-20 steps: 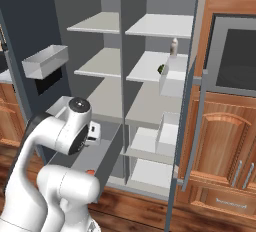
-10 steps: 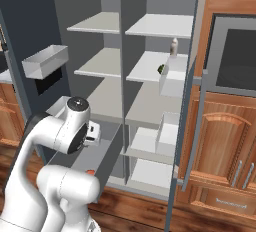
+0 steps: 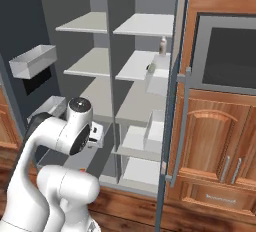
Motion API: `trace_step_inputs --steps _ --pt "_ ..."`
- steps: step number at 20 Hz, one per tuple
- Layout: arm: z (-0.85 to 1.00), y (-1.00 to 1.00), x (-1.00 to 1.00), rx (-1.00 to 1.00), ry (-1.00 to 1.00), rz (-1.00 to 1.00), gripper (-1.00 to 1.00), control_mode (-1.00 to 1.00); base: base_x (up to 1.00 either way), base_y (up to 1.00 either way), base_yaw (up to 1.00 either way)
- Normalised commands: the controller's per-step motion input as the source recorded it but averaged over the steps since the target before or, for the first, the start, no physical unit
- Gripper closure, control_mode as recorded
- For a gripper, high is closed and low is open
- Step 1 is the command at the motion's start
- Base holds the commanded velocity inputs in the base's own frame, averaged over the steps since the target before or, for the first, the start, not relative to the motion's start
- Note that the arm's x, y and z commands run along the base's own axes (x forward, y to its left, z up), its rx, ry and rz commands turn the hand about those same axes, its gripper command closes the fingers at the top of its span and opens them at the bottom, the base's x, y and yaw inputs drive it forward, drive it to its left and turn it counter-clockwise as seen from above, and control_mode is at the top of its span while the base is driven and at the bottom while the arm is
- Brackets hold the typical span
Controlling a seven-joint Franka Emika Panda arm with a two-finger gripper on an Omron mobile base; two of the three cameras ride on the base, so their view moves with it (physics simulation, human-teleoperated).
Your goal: Take the sweet potato and broccoli from the fridge shelf and place them in the freezer drawer to begin freezing them.
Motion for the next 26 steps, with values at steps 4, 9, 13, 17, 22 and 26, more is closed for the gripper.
trace_step_inputs --steps 4,9,13,17,22,26 --pt "0.00 0.00 0.00 0.00 0.00 0.00 -1.00 1.00 0.22 -0.41 -0.15" --pt "0.00 0.00 0.00 0.00 0.00 0.00 -1.00 1.00 0.33 -0.12 -0.11" --pt "0.00 0.00 0.00 0.00 0.00 0.00 -1.00 1.00 0.65 0.00 0.00" --pt "0.00 0.00 0.00 0.00 0.00 0.00 -1.00 1.00 0.60 0.00 0.00" --pt "0.00 0.00 0.00 0.00 0.00 0.00 -1.00 1.00 0.35 0.02 0.00" --pt "0.00 0.00 0.00 0.00 0.00 0.00 -1.00 1.00 0.48 0.03 0.00"
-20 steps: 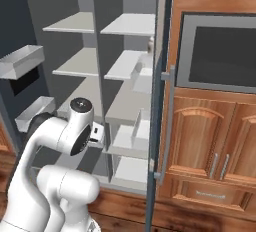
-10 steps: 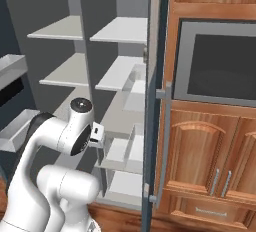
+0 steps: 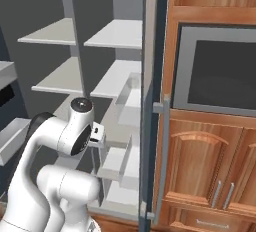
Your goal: Take the sweet potato and broccoli from the fridge shelf and place them in the freezer drawer to begin freezing them.
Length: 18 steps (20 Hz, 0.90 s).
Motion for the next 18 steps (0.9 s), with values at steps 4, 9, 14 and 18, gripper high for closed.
trace_step_inputs --steps 4,9,14,18 --pt "0.00 0.00 0.00 0.00 0.00 0.00 -1.00 1.00 0.47 0.07 0.00" --pt "0.00 0.00 0.00 0.00 0.00 0.00 -1.00 1.00 0.40 0.18 0.00" --pt "0.00 0.00 0.00 0.00 0.00 0.00 -1.00 1.00 0.41 0.18 0.00" --pt "0.00 0.00 0.00 0.00 0.00 0.00 -1.00 1.00 0.43 0.11 0.00"
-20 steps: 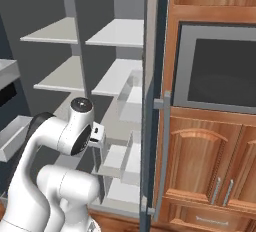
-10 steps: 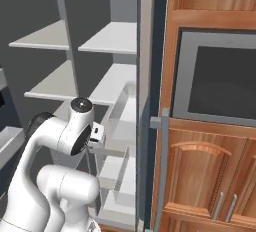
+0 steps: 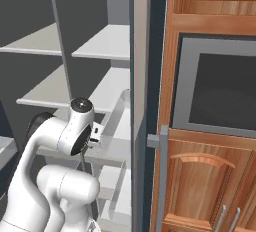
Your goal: Take the sweet potato and broccoli from the fridge shelf and place them in the freezer drawer to begin freezing them.
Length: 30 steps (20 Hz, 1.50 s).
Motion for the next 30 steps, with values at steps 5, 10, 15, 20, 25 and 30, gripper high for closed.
trace_step_inputs --steps 5,10,15,20,25,30 --pt "0.00 0.00 0.00 0.00 0.00 0.00 -1.00 1.00 0.38 0.09 0.00" --pt "0.00 0.00 0.00 0.00 0.00 0.00 -1.00 1.00 0.35 0.04 0.00" --pt "0.05 0.00 0.00 -0.03 -0.05 -0.01 -1.00 -1.00 0.06 0.00 0.00" --pt "0.17 0.00 0.00 -0.11 -0.29 -0.10 -1.00 -1.00 0.00 0.00 0.00" --pt "0.00 0.00 0.18 -0.18 -0.04 -0.29 -1.00 -1.00 0.00 0.00 0.00" --pt "0.01 -0.06 0.40 -0.16 0.00 -0.25 -1.00 -1.00 0.00 0.00 0.00"
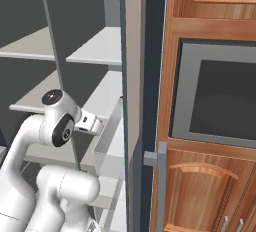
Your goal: Take the sweet potato and broccoli from the fridge shelf and place them in the freezer drawer to begin freezing them.
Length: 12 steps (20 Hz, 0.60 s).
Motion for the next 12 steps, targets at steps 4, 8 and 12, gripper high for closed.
trace_step_inputs --steps 4,8,12 --pt "0.12 -0.41 0.29 -0.05 0.00 -0.12 -1.00 -1.00 0.00 0.00 0.00" --pt "0.02 -0.50 0.34 0.00 0.00 -0.01 -1.00 -1.00 0.00 0.00 0.00" --pt "0.00 -0.18 0.51 0.00 0.00 0.00 -1.00 -1.00 0.00 0.00 0.00"
